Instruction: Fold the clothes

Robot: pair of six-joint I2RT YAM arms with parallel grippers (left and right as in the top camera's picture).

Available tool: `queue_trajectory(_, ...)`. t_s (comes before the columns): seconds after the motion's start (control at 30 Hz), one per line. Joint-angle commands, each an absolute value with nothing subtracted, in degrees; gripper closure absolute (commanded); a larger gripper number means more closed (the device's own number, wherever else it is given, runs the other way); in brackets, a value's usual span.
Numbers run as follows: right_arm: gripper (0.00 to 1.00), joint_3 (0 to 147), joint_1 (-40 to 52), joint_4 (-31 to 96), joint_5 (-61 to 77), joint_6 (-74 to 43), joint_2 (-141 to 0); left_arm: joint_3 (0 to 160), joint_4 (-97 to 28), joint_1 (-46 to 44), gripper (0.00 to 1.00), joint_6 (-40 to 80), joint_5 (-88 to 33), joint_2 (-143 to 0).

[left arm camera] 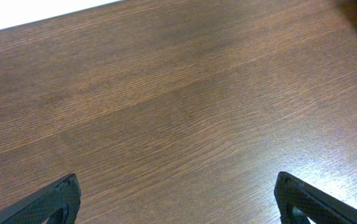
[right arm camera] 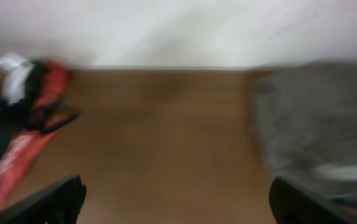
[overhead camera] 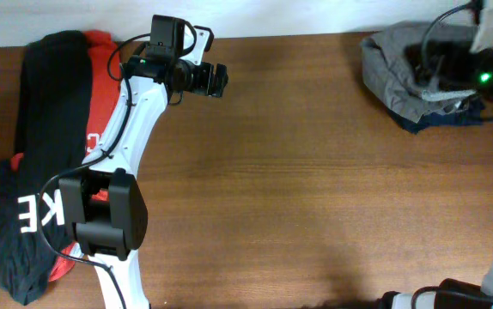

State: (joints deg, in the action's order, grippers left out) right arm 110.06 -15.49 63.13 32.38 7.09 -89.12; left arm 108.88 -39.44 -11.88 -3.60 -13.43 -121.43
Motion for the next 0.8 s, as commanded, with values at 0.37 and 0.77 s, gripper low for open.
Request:
queue_trajectory(0.37, 0.01, 109.86, -11.55, 71.13, 35.31, 12.36, -89.19, 109.97, -39.22, -11.94, 0.01, -3.49, -13.45, -121.93)
queue_trajectory(0.77, 0.01, 80.07, -8.03, 46.48, 24.08, 27.81, -65.45, 109.97, -39.22, -11.94, 0.01, -3.49, -13.45, -121.93)
